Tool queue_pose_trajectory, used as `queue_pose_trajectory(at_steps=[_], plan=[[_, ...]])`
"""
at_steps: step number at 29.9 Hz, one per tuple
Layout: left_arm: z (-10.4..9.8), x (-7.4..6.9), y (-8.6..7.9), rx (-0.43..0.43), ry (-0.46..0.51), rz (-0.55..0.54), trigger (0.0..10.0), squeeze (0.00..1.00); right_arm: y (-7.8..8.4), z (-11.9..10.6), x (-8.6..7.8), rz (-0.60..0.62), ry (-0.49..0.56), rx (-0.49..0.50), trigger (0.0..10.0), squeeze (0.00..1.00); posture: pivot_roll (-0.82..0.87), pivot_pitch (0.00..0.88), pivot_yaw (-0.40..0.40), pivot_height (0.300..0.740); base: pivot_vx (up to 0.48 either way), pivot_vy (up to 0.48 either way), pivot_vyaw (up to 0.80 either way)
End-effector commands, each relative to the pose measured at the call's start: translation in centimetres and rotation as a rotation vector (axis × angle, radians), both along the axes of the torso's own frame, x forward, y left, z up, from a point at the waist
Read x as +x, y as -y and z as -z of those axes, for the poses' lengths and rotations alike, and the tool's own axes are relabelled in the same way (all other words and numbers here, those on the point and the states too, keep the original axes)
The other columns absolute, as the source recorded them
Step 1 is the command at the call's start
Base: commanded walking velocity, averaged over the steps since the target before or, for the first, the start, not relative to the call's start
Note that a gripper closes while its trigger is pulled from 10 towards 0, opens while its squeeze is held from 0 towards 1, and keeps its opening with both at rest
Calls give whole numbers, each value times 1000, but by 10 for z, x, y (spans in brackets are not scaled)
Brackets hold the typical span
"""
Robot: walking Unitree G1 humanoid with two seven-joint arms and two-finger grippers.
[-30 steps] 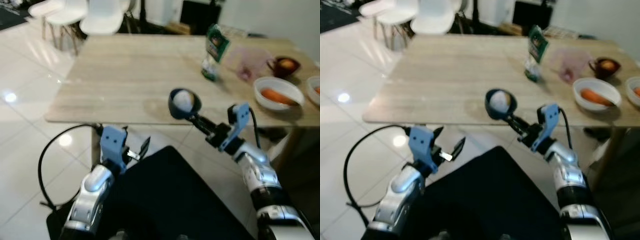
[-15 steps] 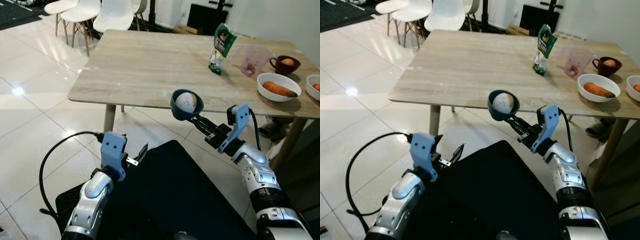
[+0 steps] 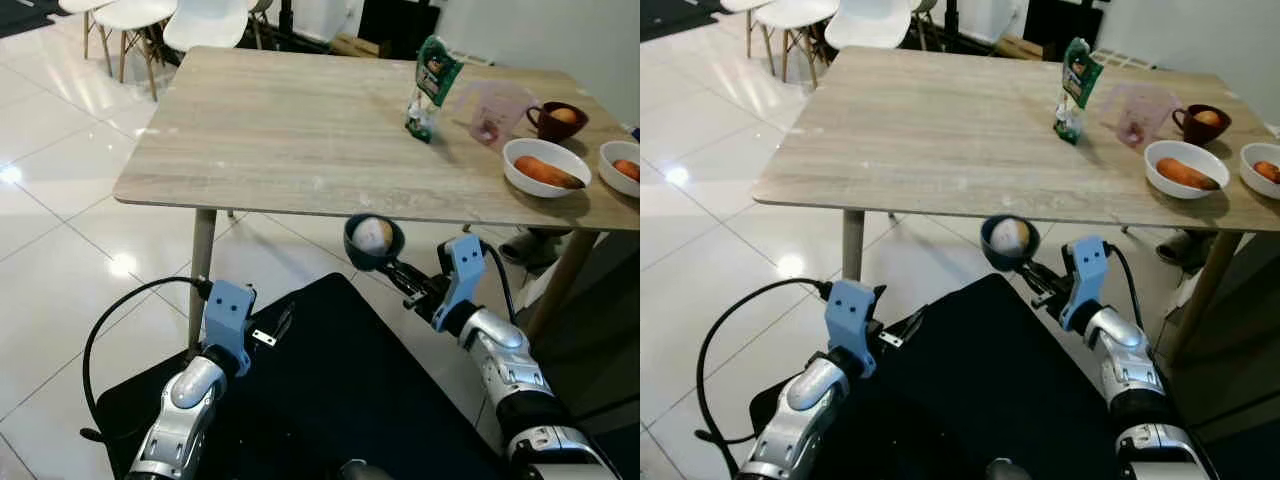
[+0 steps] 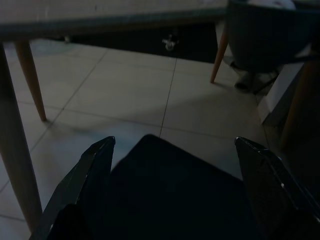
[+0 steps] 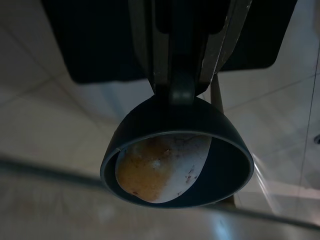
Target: Restocking fridge
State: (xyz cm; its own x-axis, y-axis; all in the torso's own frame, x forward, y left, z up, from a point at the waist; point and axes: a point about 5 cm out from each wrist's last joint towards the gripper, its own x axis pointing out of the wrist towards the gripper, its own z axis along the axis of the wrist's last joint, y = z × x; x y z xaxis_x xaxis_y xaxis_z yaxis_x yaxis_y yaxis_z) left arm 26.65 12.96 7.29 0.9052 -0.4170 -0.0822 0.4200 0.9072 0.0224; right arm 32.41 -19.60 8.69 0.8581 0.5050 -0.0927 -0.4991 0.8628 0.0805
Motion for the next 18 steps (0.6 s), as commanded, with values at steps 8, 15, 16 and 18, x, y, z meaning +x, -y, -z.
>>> queue_pose_trajectory(at_steps=[8, 15, 16, 18], plan=[[13, -6, 4, 2, -29, 8, 10000, 0, 18, 27, -15, 189, -20, -20, 10000, 0, -72, 108, -60, 736, 0, 0, 0], [13, -5, 6, 3, -26, 17, 10000, 0, 16, 31, -16, 221, -26, 50, 10000, 0, -70, 106, -59, 736, 0, 0, 0], [13, -5, 6, 3, -26, 18, 10000, 0, 16, 32, -16, 222, -41, 70, 10000, 0, -70, 105, -59, 736, 0, 0, 0], [13, -4, 6, 3, -25, 19, 10000, 0, 17, 32, -15, 251, -40, 101, 10000, 0, -70, 105, -59, 736, 0, 0, 0]])
